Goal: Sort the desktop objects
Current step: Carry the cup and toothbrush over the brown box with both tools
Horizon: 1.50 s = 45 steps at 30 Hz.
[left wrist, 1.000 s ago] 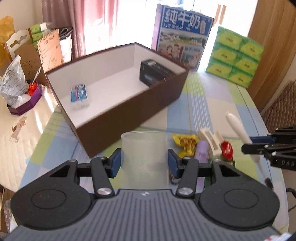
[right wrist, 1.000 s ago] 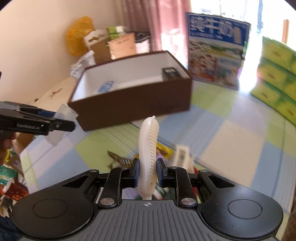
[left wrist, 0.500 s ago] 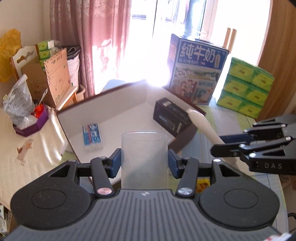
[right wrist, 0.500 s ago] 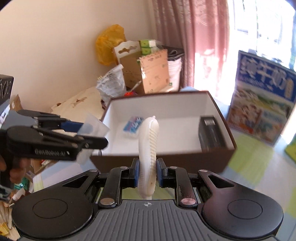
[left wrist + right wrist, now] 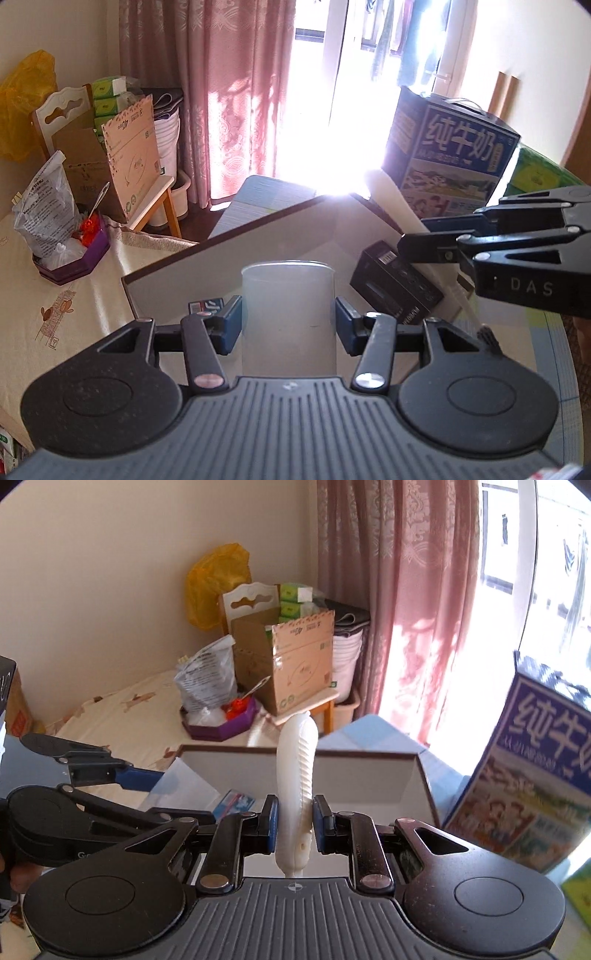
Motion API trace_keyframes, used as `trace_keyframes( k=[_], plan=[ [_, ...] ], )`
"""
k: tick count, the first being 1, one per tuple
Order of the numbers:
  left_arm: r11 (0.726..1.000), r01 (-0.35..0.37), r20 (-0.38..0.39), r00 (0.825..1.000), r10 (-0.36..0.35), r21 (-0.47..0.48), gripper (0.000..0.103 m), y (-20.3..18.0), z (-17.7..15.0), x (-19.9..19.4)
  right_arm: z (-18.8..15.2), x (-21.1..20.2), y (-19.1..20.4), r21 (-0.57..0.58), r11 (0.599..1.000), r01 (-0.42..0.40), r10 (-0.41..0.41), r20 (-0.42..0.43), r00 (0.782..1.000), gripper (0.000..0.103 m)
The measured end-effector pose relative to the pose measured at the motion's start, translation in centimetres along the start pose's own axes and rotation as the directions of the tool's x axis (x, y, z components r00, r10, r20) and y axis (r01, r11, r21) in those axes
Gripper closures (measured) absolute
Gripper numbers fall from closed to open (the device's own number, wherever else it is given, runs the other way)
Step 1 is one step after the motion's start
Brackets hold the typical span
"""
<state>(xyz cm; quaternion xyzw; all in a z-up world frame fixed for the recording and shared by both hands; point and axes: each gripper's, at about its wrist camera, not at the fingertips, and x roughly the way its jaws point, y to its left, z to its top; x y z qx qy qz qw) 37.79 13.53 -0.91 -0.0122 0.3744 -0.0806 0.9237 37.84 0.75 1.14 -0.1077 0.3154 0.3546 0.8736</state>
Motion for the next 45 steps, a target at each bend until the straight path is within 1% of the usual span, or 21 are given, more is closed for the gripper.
trace_keyframes(
  k=[3,10,17,22,26,33,37,41,45],
  plan=[
    [1.000,-0.009,-0.010,1.000,0.009,-0.006,0.056,0.5,0.7,1.5,0.4,1.8,-0.8,-0.005,1.000,0.009,-0.009,-0.013,1.000,0.087],
    [0.999,-0.013,-0.047,0.999,0.012,-0.029,0.056,1.3,1.7,5.4,-0.2,6.4,-2.7,-0.021,0.998,0.057,-0.059,-0.093,0.994,0.087],
    [0.994,-0.015,-0.118,0.993,0.002,-0.107,0.056,2.3,1.8,10.5,-1.3,11.1,-4.6,-0.023,0.996,0.089,-0.091,-0.193,0.977,0.087],
    [0.993,-0.049,-0.156,0.987,0.031,-0.112,0.056,2.7,1.4,13.7,-2.1,13.8,-5.3,-0.058,0.993,0.105,-0.117,-0.254,0.960,0.087],
    [0.985,-0.060,-0.196,0.980,0.028,-0.161,0.056,3.4,1.2,16.0,-2.7,15.4,-5.6,-0.086,0.992,0.097,-0.117,-0.283,0.952,0.087],
    [0.982,-0.105,-0.228,0.971,0.068,-0.155,0.056,3.7,0.9,18.5,-3.7,17.3,-5.9,-0.104,0.992,0.073,-0.102,-0.309,0.946,0.087],
    [0.980,-0.133,-0.246,0.965,0.093,-0.149,0.056,3.9,0.7,19.3,-4.1,17.7,-6.0,-0.111,0.991,0.069,-0.101,-0.314,0.944,0.087],
    [0.983,-0.132,-0.227,0.969,0.100,-0.129,0.053,3.9,1.1,19.1,-4.3,17.8,-6.3,-0.106,0.992,0.067,-0.097,-0.313,0.945,0.087],
    [0.982,-0.139,-0.230,0.967,0.107,-0.129,0.051,4.1,1.2,19.5,-4.3,17.8,-6.3,-0.102,0.992,0.070,-0.098,-0.312,0.945,0.087]
  ],
)
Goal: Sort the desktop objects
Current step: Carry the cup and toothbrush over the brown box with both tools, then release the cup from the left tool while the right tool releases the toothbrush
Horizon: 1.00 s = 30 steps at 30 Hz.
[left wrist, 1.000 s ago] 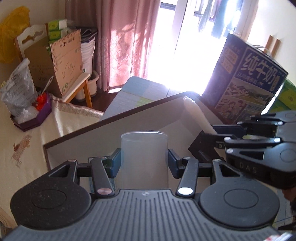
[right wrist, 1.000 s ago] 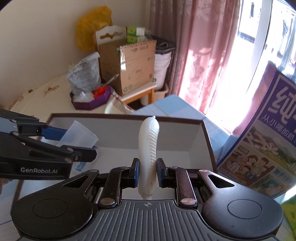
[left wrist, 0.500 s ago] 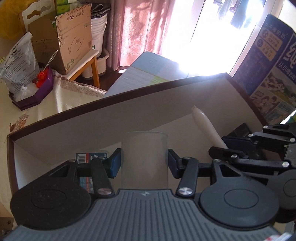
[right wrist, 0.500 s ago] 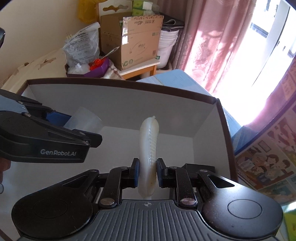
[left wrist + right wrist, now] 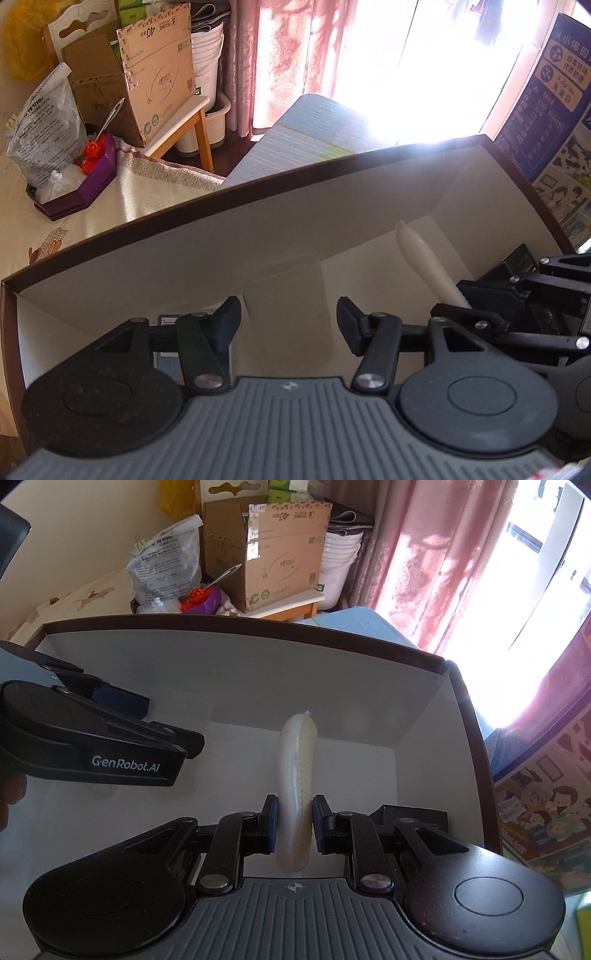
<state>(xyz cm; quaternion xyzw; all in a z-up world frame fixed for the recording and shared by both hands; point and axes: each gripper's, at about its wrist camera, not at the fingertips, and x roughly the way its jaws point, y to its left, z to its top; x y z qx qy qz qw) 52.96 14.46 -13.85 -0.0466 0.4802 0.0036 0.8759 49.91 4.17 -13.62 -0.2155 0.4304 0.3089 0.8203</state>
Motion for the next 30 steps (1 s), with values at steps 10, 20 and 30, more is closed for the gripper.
trace_keyframes(
  k=[10,20,30],
  plan=[
    [1.000,-0.001,0.001,1.000,0.001,0.015,0.040,-0.1,-0.3,-1.0,-0.7,-1.0,0.4,-0.005,0.999,0.037,-0.036,0.088,0.995,0.086],
    [0.997,-0.028,0.051,0.998,0.025,0.076,0.025,-0.5,-0.7,-4.5,-2.0,-4.4,0.5,0.020,1.000,-0.010,0.007,0.121,0.993,0.022],
    [0.987,-0.091,0.127,0.989,0.074,0.131,0.012,-1.6,-2.6,-9.2,-4.1,-8.8,0.4,0.116,0.992,-0.054,0.035,0.164,0.986,0.002]
  ],
)
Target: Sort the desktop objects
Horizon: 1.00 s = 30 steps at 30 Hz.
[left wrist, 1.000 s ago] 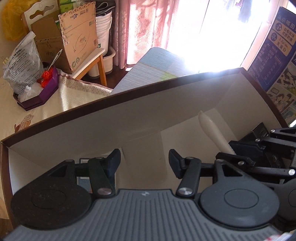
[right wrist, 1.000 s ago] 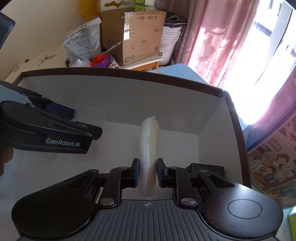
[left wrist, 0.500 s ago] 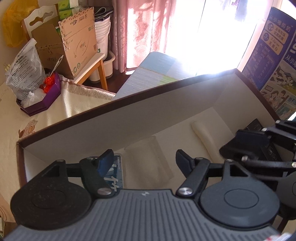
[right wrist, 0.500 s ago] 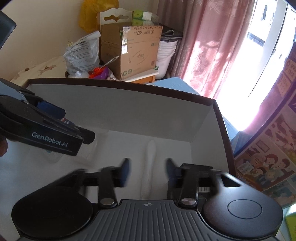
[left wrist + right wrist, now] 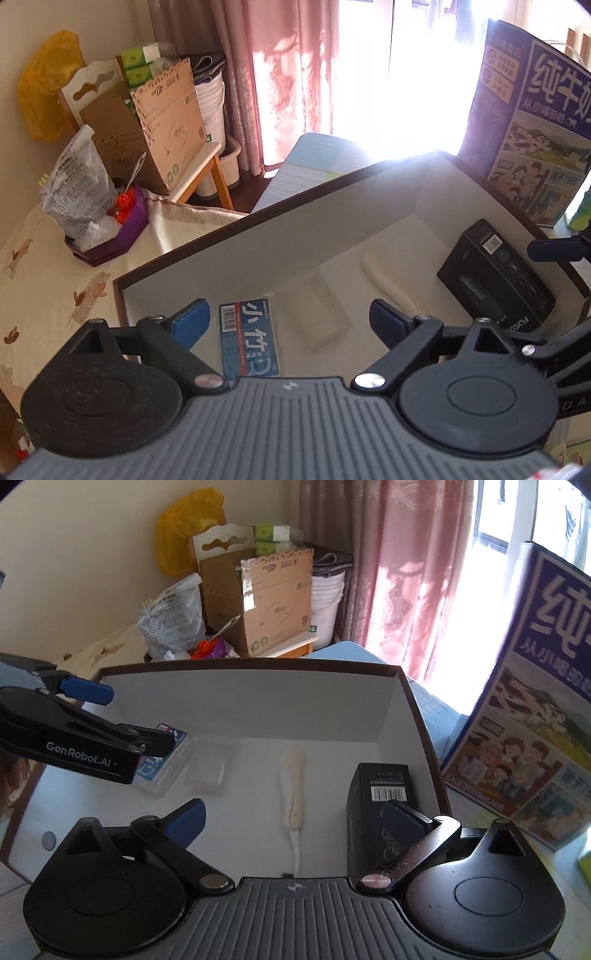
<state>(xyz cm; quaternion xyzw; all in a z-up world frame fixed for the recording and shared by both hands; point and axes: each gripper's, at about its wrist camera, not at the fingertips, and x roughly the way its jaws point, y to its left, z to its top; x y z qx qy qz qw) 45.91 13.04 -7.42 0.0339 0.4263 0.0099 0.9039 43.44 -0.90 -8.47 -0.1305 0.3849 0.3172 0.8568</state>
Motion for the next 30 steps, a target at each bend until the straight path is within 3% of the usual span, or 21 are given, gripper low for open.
trace_keyframes(
  k=[11,30],
  plan=[
    [1.000,-0.007,0.075,0.997,0.007,0.003,0.001,-0.7,-1.4,-5.3,-1.0,-4.0,0.7,0.043,0.998,0.039,-0.041,0.053,0.998,0.002],
    [1.000,0.026,0.106,0.994,-0.024,-0.016,0.001,-1.2,-5.1,-13.5,-3.0,-11.6,3.7,0.099,0.994,0.034,-0.048,0.149,0.988,0.002]
  ],
)
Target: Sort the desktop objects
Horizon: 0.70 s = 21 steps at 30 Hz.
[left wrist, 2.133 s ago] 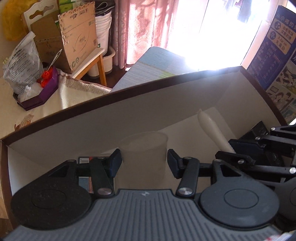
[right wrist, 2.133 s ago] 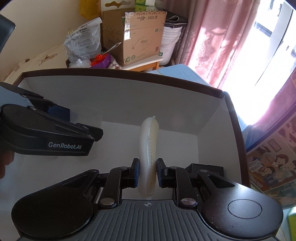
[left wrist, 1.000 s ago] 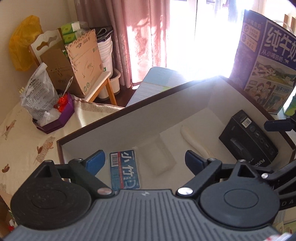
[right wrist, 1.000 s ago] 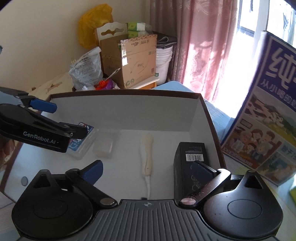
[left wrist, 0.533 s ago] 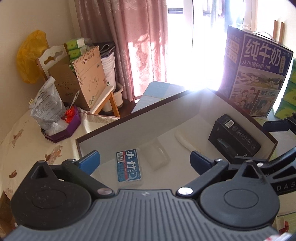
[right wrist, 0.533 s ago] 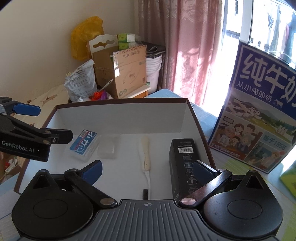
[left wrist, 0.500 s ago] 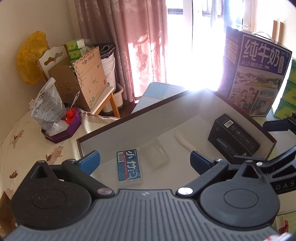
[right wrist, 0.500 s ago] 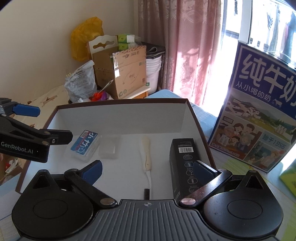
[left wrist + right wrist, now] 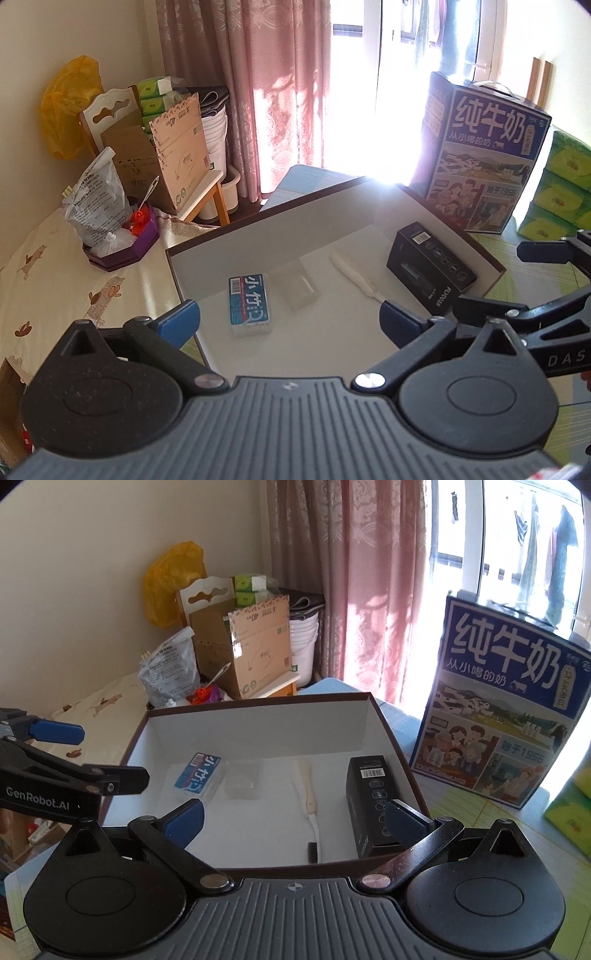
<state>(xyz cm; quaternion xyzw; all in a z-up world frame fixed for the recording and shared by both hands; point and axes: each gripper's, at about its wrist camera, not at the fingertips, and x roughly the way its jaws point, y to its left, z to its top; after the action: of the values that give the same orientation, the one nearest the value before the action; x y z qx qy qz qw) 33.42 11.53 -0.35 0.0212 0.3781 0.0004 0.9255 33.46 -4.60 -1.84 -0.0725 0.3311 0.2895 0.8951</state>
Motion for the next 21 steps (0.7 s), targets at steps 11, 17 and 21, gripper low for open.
trace_keyframes(
  k=[11,17,21],
  plan=[
    [1.000,0.017,0.019,1.000,-0.016,-0.011,0.001,-0.7,-2.0,-4.6,-1.6,-5.5,1.1,0.037,0.999,-0.003,0.001,0.060,0.998,0.002],
    [1.000,0.030,0.039,0.999,-0.030,-0.007,0.001,-0.8,-3.6,-7.4,-3.1,-8.8,1.5,0.058,0.998,-0.002,-0.003,0.083,0.997,0.002],
    [0.999,0.041,0.037,0.998,-0.041,-0.006,0.001,-0.5,-5.3,-8.9,-4.9,-11.0,1.2,0.079,0.997,0.024,-0.031,0.086,0.996,0.002]
  ],
)
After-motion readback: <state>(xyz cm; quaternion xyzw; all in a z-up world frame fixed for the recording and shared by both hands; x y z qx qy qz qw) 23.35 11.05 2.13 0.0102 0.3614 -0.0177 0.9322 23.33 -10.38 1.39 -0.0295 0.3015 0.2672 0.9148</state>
